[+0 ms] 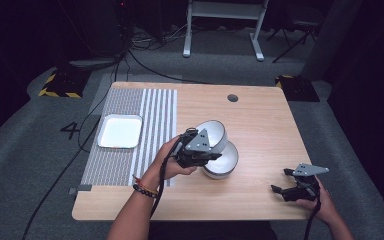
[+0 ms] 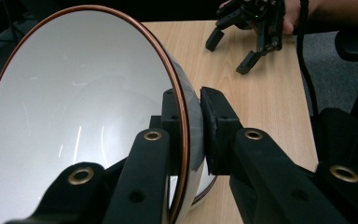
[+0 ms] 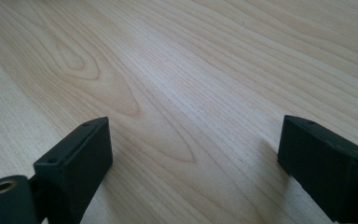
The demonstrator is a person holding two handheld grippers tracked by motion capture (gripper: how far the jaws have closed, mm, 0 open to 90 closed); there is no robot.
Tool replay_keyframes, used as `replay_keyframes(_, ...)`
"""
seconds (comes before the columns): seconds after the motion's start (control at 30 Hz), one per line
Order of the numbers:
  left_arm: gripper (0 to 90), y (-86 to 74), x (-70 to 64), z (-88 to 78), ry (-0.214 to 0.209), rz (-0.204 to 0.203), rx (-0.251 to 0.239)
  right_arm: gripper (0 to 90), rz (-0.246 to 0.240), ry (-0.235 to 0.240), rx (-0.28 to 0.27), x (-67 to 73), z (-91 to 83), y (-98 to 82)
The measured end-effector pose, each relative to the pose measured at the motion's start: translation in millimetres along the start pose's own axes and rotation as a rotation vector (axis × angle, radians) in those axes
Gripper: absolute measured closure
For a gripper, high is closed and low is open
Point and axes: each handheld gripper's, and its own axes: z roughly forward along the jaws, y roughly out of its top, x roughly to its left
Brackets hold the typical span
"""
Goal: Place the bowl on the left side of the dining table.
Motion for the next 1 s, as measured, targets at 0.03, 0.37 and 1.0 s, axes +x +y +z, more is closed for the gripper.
replay_keyframes(0.03, 80.3, -1.2, 0.5, -1.5, 0.009, -0.010, -0.008, 10.1, 0.000, 0.000, 0.000, 0.0, 0.0, 0.0)
replay_keyframes(0.37, 80.3, -13.3, 11.8, -21.5, 0.061, -0.056, -0.005, 10.1, 0.000, 0.000, 0.000, 0.0, 0.0, 0.0)
replay_keyframes(1.0, 80.3, -37.1, 27.0, -42.4, 0.145, -0.121, 0.001, 10.1, 0.000, 0.000, 0.000, 0.0, 0.0, 0.0)
